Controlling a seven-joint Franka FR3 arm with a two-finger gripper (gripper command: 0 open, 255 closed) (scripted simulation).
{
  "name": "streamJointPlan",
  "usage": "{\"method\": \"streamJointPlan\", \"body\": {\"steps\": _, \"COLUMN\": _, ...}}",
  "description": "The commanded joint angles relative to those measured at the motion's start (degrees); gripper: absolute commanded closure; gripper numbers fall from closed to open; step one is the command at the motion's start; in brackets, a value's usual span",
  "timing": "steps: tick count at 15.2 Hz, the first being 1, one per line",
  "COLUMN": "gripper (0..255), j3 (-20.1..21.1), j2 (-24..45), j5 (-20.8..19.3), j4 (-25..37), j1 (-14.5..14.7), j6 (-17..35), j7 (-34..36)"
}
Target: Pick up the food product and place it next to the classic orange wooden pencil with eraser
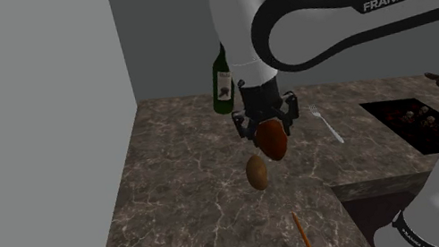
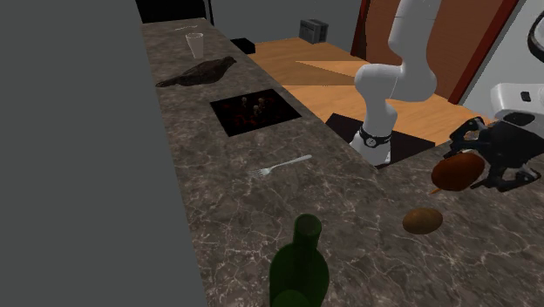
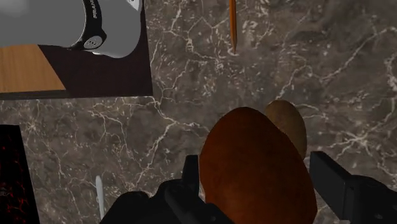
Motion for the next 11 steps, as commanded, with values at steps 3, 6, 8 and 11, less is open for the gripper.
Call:
{"method": "streamJointPlan", "body": {"steps": 3, "gripper": 255, "j3": 3.47, "j2": 2.09, "j5": 1.71, "j4": 2.16, "j1": 2.43, "j6": -0.44, "j7": 5.76}}
{"method": "streamJointPlan", "body": {"steps": 6, "gripper": 255, "j3": 6.08, "j2": 4.57, "j5": 2.48, "j4": 4.85, "j1": 4.24, "j6": -0.94, "j7": 10.27}}
{"method": "streamJointPlan", "body": {"steps": 8, "gripper": 255, "j3": 7.77, "j2": 6.56, "j5": 2.72, "j4": 6.96, "j1": 5.48, "j6": -1.27, "j7": 13.37}}
{"method": "streamJointPlan", "body": {"steps": 11, "gripper": 255, "j3": 10.22, "j2": 10.03, "j5": 2.65, "j4": 10.56, "j1": 7.39, "j6": -1.79, "j7": 18.1}}
